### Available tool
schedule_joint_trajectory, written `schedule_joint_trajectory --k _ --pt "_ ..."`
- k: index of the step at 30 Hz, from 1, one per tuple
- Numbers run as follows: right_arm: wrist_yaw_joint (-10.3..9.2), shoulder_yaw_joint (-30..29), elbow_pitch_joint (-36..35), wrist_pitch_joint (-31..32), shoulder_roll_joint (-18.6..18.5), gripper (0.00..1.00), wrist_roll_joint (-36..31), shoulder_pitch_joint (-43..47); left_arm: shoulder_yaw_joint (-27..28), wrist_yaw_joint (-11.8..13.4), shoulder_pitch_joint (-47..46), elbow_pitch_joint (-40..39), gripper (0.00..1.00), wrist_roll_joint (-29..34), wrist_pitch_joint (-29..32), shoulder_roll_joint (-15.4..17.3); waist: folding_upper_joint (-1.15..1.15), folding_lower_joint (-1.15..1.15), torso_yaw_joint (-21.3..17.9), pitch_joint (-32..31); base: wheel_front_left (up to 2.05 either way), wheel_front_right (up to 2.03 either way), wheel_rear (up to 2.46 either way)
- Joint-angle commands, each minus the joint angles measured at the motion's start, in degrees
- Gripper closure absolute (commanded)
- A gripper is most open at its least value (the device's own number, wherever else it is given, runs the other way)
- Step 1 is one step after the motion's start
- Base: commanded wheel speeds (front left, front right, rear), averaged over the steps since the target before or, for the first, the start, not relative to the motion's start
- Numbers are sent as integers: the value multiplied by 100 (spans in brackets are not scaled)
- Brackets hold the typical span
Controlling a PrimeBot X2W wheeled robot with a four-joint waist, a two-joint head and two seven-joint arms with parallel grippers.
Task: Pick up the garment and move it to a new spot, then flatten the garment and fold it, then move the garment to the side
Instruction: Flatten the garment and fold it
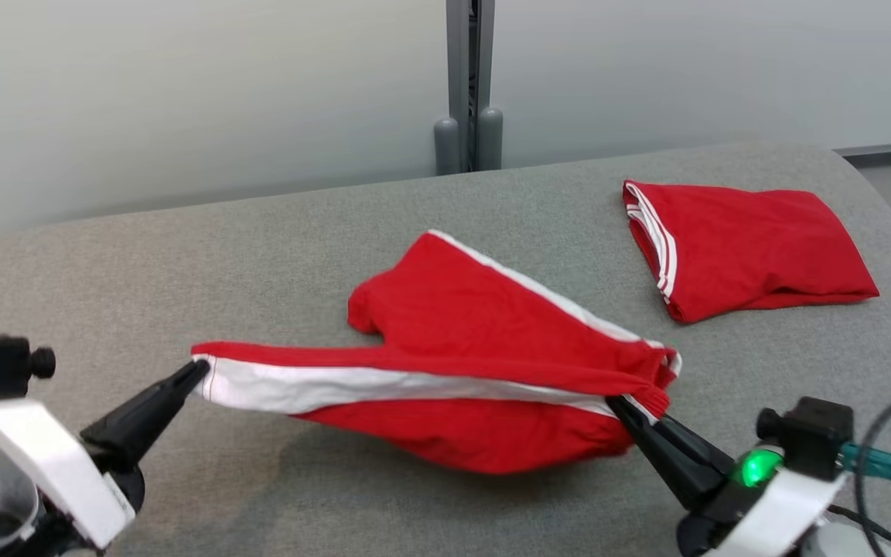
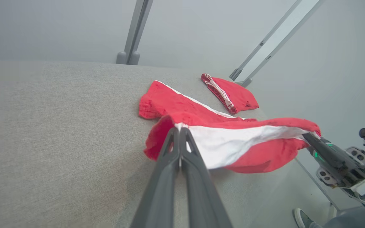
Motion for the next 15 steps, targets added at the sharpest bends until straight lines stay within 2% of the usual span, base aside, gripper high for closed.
schedule_joint_trajectory --k 1,6,10,13,15 --pt "2 -135 -277 -5 -211 100 57 249 49 133 272 -327 100 70 -265 131 0 0 61 -95 0 0 0" --pt "2 -562 -895 -5 -657 100 47 797 96 529 797 -1168 100 213 -819 376 0 0 160 -127 0 0 0" --pt "2 -852 -1181 -5 -870 100 -27 1036 129 762 991 -1561 100 289 -1015 511 0 0 200 -107 0 0 0" --pt "2 -980 -1276 -5 -862 100 -48 985 155 848 917 -1689 100 334 -1015 536 0 0 203 -76 0 0 0" --pt "2 -1119 -1210 -5 -757 100 -97 912 242 911 812 -1638 100 289 -1087 435 0 0 202 -57 0 0 0"
